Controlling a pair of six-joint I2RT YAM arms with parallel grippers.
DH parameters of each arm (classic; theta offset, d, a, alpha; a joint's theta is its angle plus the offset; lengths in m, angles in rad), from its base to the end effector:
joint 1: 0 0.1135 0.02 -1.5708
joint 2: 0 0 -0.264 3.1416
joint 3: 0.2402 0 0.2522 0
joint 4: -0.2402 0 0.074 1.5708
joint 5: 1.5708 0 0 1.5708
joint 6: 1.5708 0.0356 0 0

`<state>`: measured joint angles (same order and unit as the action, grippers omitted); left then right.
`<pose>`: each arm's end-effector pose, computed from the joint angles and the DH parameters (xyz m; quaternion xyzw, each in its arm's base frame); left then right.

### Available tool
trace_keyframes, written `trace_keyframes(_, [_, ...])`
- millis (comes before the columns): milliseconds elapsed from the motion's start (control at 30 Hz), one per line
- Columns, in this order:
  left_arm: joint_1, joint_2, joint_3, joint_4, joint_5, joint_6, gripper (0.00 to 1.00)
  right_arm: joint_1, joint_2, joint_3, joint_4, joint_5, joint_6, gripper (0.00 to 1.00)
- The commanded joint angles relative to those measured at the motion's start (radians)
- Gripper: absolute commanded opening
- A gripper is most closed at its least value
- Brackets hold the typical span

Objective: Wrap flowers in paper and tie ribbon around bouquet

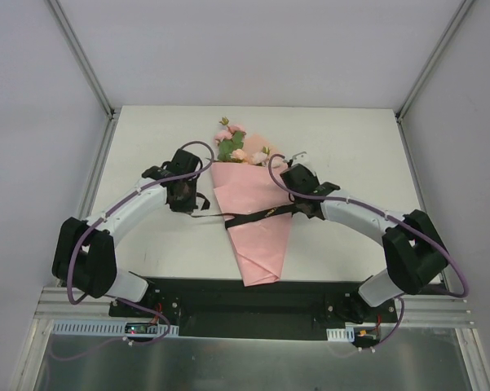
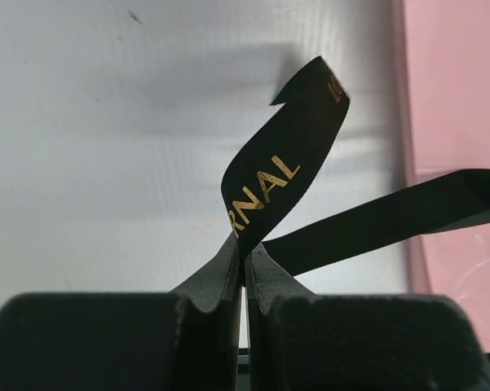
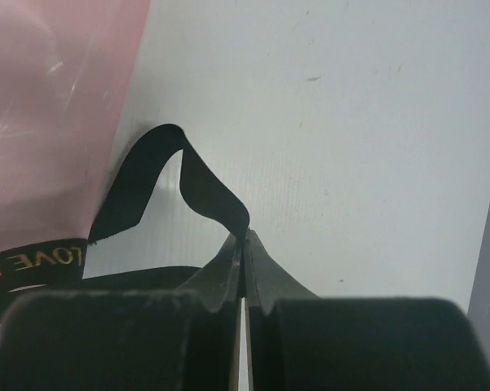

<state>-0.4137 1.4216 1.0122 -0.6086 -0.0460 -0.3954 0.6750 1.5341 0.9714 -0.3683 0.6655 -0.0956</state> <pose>0.2633 -0.1138 0.2389 0.0025 0.9618 -0.0870 0.2595 0.2561 0.1768 0.2156 -0.2420 0.8700 -0.2122 0.3734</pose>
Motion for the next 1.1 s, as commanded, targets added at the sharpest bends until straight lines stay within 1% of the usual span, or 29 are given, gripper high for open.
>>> trace_keyframes(0, [-0.013,0.014,0.022,-0.072,-0.185,0.136,0.00,-0.017,-0.060,-0.040,0.250,0.054,-0.216,0.01])
trace_keyframes(67, [-0.013,0.045,0.035,-0.088,-0.225,0.144,0.00,-0.031,-0.046,-0.042,0.261,0.060,-0.250,0.00])
trace_keyframes(167, [-0.013,0.088,0.058,-0.121,-0.253,0.110,0.00,-0.078,-0.042,-0.054,0.273,0.065,-0.251,0.00])
trace_keyframes(200, [-0.011,0.094,0.060,-0.125,-0.261,0.096,0.00,-0.092,-0.035,-0.051,0.270,0.092,-0.231,0.00])
trace_keyframes(267, [-0.004,0.123,0.065,-0.160,-0.291,0.049,0.00,-0.133,0.006,-0.008,0.186,0.121,-0.138,0.00])
trace_keyframes(300, [0.025,0.134,0.068,-0.178,-0.299,0.020,0.00,-0.144,0.018,0.004,0.154,0.156,-0.103,0.00])
trace_keyframes(333, [0.054,0.140,0.059,-0.192,-0.284,-0.041,0.00,-0.155,0.029,0.012,0.094,0.169,-0.066,0.00])
trace_keyframes(367, [0.102,0.135,0.048,-0.191,-0.223,-0.065,0.00,-0.173,0.038,0.013,0.071,0.164,0.007,0.00])
trace_keyframes(400, [0.183,0.129,0.037,-0.192,-0.210,-0.112,0.00,-0.178,0.035,0.015,0.053,0.131,0.029,0.00])
trace_keyframes(433, [0.222,0.123,0.025,-0.191,-0.209,-0.123,0.00,-0.180,0.031,0.012,0.014,0.128,0.060,0.00])
trace_keyframes(500, [0.291,0.109,0.025,-0.209,-0.256,-0.137,0.00,-0.181,0.005,-0.002,-0.009,0.111,0.091,0.00])
trace_keyframes(567, [0.332,0.117,0.035,-0.233,-0.278,-0.143,0.00,-0.201,-0.005,0.003,-0.049,0.103,0.131,0.00])
trace_keyframes(633, [0.395,0.115,0.025,-0.244,-0.292,-0.146,0.00,-0.224,-0.012,0.007,-0.050,0.062,0.132,0.00])
trace_keyframes(667, [0.407,0.112,0.019,-0.244,-0.287,-0.148,0.00,-0.259,-0.009,0.012,-0.050,0.042,0.137,0.01])
trace_keyframes(700, [0.444,0.109,0.013,-0.244,-0.284,-0.148,0.00,-0.285,-0.006,0.015,-0.049,-0.042,0.151,0.00])
trace_keyframes(733, [0.481,0.103,-0.001,-0.243,-0.294,-0.149,0.00,-0.313,-0.006,0.015,-0.040,-0.088,0.169,0.00])
trace_keyframes(767, [0.499,0.090,-0.009,-0.240,-0.301,-0.148,0.00,-0.368,-0.008,0.009,-0.029,-0.136,0.180,0.00])
trace_keyframes(800, [0.518,0.083,-0.015,-0.240,-0.308,-0.152,0.00,-0.397,-0.008,0.004,-0.014,-0.233,0.192,0.00])
trace_keyframes(900, [0.622,0.053,-0.049,-0.220,-0.296,-0.140,0.00,-0.480,0.001,0.004,0.025,-0.351,0.244,0.00])
trace_keyframes(967, [0.660,0.037,-0.061,-0.211,-0.298,-0.143,0.00,-0.538,0.001,-0.005,0.052,-0.388,0.302,0.00])
trace_keyframes(1067, [0.676,0.033,-0.063,-0.203,-0.307,-0.141,0.00,-0.624,0.004,-0.042,0.115,-0.454,0.382,0.00])
